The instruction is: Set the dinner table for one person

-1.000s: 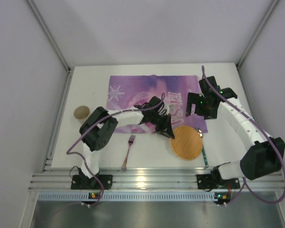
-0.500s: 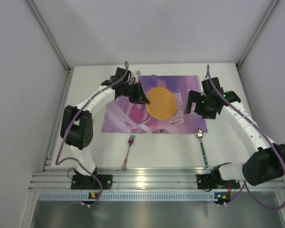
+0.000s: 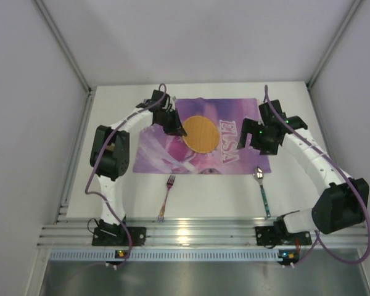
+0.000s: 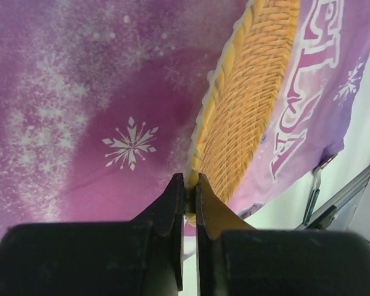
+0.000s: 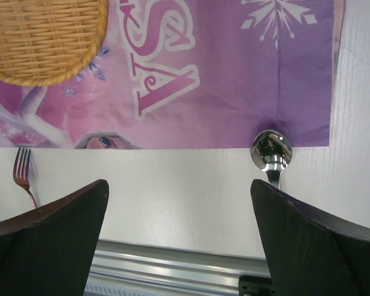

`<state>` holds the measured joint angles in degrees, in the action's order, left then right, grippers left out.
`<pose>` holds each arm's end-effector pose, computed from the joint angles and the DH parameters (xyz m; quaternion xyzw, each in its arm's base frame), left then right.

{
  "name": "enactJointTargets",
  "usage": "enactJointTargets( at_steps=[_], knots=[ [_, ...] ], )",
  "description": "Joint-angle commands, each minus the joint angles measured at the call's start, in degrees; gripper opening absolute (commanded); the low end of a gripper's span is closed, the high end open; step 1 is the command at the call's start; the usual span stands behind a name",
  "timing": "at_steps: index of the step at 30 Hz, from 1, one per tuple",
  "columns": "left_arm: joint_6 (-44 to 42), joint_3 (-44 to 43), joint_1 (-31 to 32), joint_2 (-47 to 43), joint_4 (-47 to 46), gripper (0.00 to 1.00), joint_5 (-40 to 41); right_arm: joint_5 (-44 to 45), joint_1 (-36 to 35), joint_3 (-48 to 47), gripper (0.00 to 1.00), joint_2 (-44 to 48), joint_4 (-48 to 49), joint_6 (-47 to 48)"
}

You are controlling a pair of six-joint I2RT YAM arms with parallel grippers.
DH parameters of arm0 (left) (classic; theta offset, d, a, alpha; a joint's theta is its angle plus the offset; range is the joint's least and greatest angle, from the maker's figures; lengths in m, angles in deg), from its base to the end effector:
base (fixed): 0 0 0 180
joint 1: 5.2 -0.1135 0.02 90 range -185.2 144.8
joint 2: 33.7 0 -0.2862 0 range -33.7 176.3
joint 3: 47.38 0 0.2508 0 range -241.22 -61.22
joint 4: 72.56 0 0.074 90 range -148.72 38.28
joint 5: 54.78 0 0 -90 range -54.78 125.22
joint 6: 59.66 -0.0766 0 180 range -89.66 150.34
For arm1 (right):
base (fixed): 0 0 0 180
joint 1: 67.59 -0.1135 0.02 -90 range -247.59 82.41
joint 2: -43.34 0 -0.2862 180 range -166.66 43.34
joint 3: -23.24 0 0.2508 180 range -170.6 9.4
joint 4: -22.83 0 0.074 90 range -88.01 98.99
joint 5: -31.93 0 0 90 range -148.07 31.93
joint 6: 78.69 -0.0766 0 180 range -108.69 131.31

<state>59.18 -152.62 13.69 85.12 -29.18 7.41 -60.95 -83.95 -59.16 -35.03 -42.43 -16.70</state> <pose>0.4417 -0.1889 0.1865 -0.0126 0.9330 -0.3224 0.1592 0.2723 0.0839 0.2795 0.0921 0.9640 0.1163 0.2208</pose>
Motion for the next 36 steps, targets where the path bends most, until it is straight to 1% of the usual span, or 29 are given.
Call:
enactJointTargets(
  at_steps=[1,4,5,6,7,9,10,12,13,15,16,17,18,19,20,21,22,23,25,26,27,29,30,32,33,34,35,36],
  knots=[
    [0.87,2.0,0.18,-0.61,-2.21,0.0,1.26,-0.2,0.71,-2.99,1.0,-0.56,1.58,1.11],
    [0.87,5.07,0.18,-1.31,-1.06,0.0,6.0,-0.29,0.72,-3.43,1.0,-1.08,1.15,1.55],
    [0.87,5.52,0.18,-1.49,-0.28,0.04,6.89,-0.2,0.72,-3.43,1.0,-1.09,1.32,1.55],
    [0.52,5.87,0.18,-1.49,0.08,0.23,8.2,-0.38,0.72,-3.34,1.0,-1.17,1.41,1.55],
    [0.52,6.14,0.18,-1.58,0.43,0.35,8.74,-0.55,0.72,-3.25,1.0,-1.26,1.41,1.55],
    [0.25,6.93,0.18,-2.02,1.04,0.53,9.44,-0.73,0.71,-2.99,0.99,-1.26,1.76,1.64],
    [0.16,7.11,0.18,-2.54,1.57,0.77,10.31,-0.82,0.63,-2.81,1.0,-1.35,1.85,1.56],
    [-0.27,6.85,0.18,-3.68,3.32,0.85,10.94,-0.91,0.72,-2.64,1.0,-1.26,2.2,1.64],
    [-0.36,6.5,0.09,-5.6,4.03,0.87,11.98,-0.99,0.63,-2.38,1.0,-1.26,2.29,1.56],
    [0.33,4.83,-0.09,-8.59,6.39,0.88,12.95,-1.17,0.71,-2.02,1.0,-1.0,2.81,1.47],
    [0.86,4.47,-0.17,-12.79,8.15,0.88,14.18,-1.34,0.63,-1.76,1.0,-0.91,3.08,1.47],
    [1.65,4.47,-0.17,-15.27,9.21,0.89,18.63,-1.61,0.63,-1.58,1.0,-1.0,3.25,1.55],
    [3.14,4.82,-0.35,-17.9,9.83,0.89,20.85,-1.61,0.63,-1.41,1.0,-0.91,3.43,1.55],
    [3.76,5.69,-0.52,-22.71,10.62,0.89,22.96,-1.78,0.71,-1.15,1.0,-0.91,3.69,1.47],
    [4.38,6.14,-0.53,-25.02,11.32,0.89,30.03,-1.96,0.72,-0.88,1.0,-0.82,4.04,1.12],
    [4.9,6.14,-0.61,-28.61,12.55,0.89,33.14,-2.31,0.63,-0.71,1.0,-0.91,4.31,1.03],
    [5.08,4.92,-0.7,-29.69,17.08,0.89,36.83,-3.36,0.71,-0.36,1.0,-1.08,5.01,0.94],
    [5.78,3.95,-0.79,-31.01,19.74,0.87,43.57,-3.8,0.63,-0.35,1.0,-1.52,5.27,0.85],
    [6.49,1.59,-0.96,-31.37,25.37,0.85,50.28,-4.42,0.63,-0.7,1.0,-2.14,5.36,0.94],
    [7.01,1.31,-1.14,-31.46,30.44,0.83,52.84,-4.59,0.71,-0.96,1.0,-2.4,5.45,1.03],
    [8.5,1.31,-1.75,-32.16,32.66,0.83,57.56,-4.77,0.63,-1.14,1.0,-2.84,5.45,1.11],
    [9.65,3.93,-3.94,-33.91,35.31,0.82,59.45,-4.95,0.63,-1.67,1.0,-3.02,5.45,1.81],
    [10.0,7.25,-5.0,-36.62,35.32,0.82,59.63,-5.04,0.63,-1.76,1.0,-3.19,5.36,2.08],
    [9.83,10.52,-8.07,-39.62,34.62,0.82,58.58,-5.04,0.63,-1.67,1.0,-3.19,5.36,2.87],
    [9.22,12.01,-12.52,-42.07,33.92,0.82,57.7,-5.21,0.71,-1.5,1.0,-3.19,5.36,3.05],
    [8.43,14.73,-15.35,-43.23,33.31,0.82,54.39,-5.56,0.72,-0.97,1.0,-3.19,5.28,3.4],
    [6.95,15.8,-20.86,-44.2,32.78,0.82,52.88,-5.74,0.72,-0.62,1.0,-3.02,5.45,3.66],
    [6.5,17.55,-23.35,-45.6,32.08,0.81,50.95,-6.09,0.63,0.17,1.0,-2.93,5.63,3.84]
  ],
)
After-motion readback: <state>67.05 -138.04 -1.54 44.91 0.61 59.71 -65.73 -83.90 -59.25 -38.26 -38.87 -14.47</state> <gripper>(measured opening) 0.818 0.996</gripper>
